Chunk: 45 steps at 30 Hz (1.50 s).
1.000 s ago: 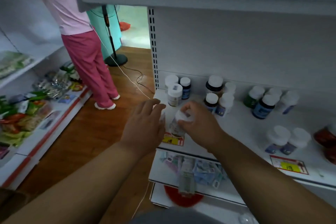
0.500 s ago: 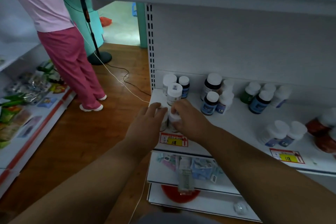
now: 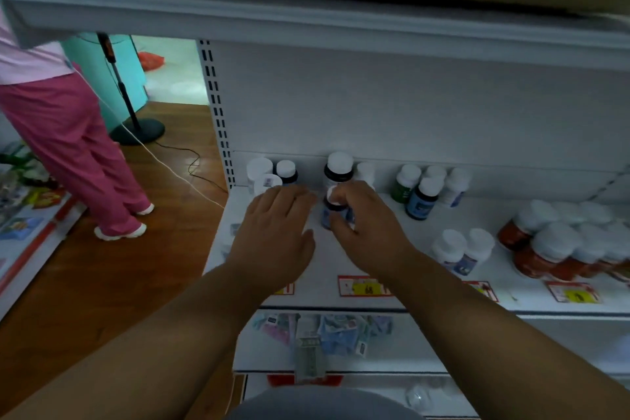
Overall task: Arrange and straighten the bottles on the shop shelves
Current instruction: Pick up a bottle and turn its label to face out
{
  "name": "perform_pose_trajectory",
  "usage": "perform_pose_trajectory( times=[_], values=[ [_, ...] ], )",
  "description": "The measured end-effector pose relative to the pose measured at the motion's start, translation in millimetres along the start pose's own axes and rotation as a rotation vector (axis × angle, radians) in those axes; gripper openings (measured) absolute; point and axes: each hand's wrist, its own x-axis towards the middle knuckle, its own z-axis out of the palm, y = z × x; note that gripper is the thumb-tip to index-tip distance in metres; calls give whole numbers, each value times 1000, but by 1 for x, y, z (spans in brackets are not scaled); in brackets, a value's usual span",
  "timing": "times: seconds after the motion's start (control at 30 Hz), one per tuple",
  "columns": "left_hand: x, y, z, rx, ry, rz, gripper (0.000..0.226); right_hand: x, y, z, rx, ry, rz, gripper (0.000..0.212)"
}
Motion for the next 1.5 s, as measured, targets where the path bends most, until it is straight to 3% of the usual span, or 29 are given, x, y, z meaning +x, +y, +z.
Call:
perform_pose_trajectory(
  times=[0.23, 0.33, 0.47, 0.73, 0.87, 1.0, 1.13, 1.23, 1.5],
  values=[
    [49, 73, 47, -96, 44, 13, 45, 9, 91, -103, -205, -10, 190, 9],
    [62, 99, 64, -86, 15, -16, 46, 22, 133, -125, -394, -225, 290, 32],
    [71, 128, 80, -82, -3, -94, 43, 31, 168, -122, -535, -517, 262, 41],
    [55, 140, 93, -69, -100, -252, 41, 39, 187, -112, -559, -496, 217, 36],
    [45, 121, 88, -82, -101, -293, 42, 43, 172, -114, -550, -414, 178, 18],
    [32, 99, 81, -124, -115, -331, 48, 32, 126, -102, -276, -229, 71, 24],
    [1, 77, 75, -191, -175, -427, 60, 17, 70, -64, -174, -333, 14, 28],
    [-28, 64, 76, -130, -300, -398, 69, 6, 45, -33, -170, -385, 29, 26],
    [-52, 48, 98, 24, -415, -311, 82, -16, 37, 3, -184, -331, 152, 38]
  ],
)
